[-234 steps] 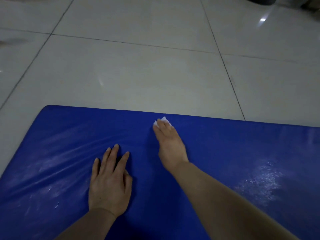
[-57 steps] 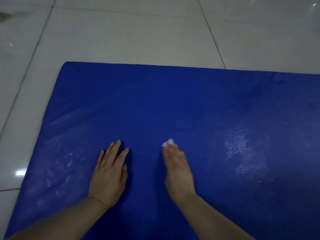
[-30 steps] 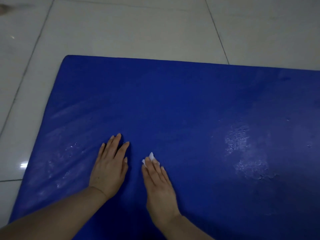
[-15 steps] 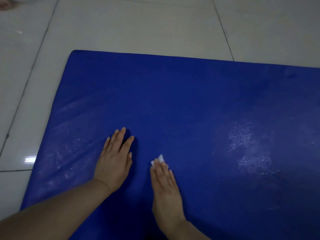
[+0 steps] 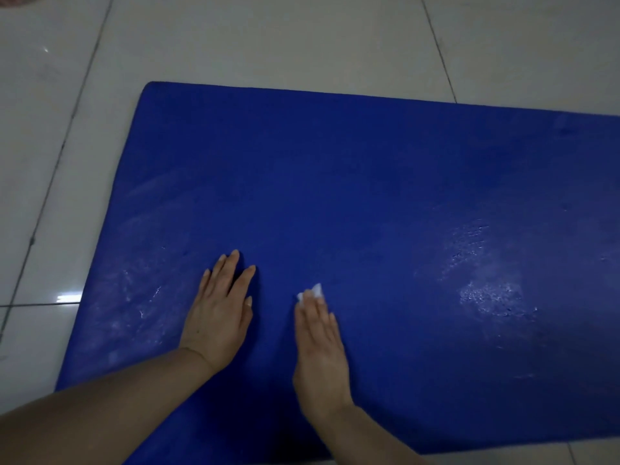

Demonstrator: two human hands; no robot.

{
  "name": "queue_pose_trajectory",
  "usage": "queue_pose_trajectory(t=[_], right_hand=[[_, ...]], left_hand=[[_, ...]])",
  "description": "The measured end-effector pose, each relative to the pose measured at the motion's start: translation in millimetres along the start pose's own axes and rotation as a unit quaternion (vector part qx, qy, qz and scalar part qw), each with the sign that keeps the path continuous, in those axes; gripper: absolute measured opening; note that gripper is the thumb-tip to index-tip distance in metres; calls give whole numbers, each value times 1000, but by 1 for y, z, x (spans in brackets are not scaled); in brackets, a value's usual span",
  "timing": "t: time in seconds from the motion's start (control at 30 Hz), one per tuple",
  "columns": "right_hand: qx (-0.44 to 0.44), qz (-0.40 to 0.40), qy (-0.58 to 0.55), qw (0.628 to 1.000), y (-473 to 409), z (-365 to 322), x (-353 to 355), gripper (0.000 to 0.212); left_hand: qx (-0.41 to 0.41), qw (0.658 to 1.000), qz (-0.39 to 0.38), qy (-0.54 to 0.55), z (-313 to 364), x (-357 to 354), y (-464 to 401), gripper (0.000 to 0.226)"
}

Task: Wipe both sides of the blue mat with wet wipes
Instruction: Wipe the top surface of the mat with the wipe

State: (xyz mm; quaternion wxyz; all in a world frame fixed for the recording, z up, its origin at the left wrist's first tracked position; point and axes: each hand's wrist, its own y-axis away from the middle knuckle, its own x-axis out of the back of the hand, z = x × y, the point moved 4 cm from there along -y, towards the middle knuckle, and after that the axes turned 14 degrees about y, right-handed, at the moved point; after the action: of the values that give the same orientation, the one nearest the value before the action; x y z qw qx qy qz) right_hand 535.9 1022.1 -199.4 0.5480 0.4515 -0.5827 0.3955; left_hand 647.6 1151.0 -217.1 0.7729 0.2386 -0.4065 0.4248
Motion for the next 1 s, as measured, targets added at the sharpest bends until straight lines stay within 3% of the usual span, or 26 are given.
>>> queue_pose_trajectory(t=[0.1, 0.23, 0.3, 0.5, 0.6, 0.67, 0.83, 0.9, 1.0], right_hand=[[0, -33, 7, 999, 5, 20, 2, 101], [-157, -21, 37, 987, 31, 95, 5, 103], [-184, -5, 21, 983, 40, 97, 5, 98], [6, -11, -6, 1000, 50, -4, -9, 73], [61, -23, -9, 998, 47, -5, -7, 73], [37, -22, 15, 999, 48, 23, -4, 75], [-129, -36, -1, 991, 61, 76, 3, 91], [-96, -22, -13, 995, 61, 51, 1, 78], [38, -27, -37, 998, 67, 0, -2, 63]], left_hand=[[-1, 1000, -2, 0, 1, 2, 2, 47], [-15, 1000, -27, -1, 6, -1, 10, 54], [-19, 999, -35, -6, 8, -4, 14, 54], [-11, 999, -46, -4, 9, -3, 14, 55], [-14, 999, -46, 0, 12, 0, 13, 49], [-9, 999, -42, 10, 12, 1, 14, 48], [-2, 999, -44, 13, 19, 4, 13, 53], [-4, 999, -45, 15, 24, 5, 11, 53], [-10, 999, -50, 9, 29, 4, 11, 53]])
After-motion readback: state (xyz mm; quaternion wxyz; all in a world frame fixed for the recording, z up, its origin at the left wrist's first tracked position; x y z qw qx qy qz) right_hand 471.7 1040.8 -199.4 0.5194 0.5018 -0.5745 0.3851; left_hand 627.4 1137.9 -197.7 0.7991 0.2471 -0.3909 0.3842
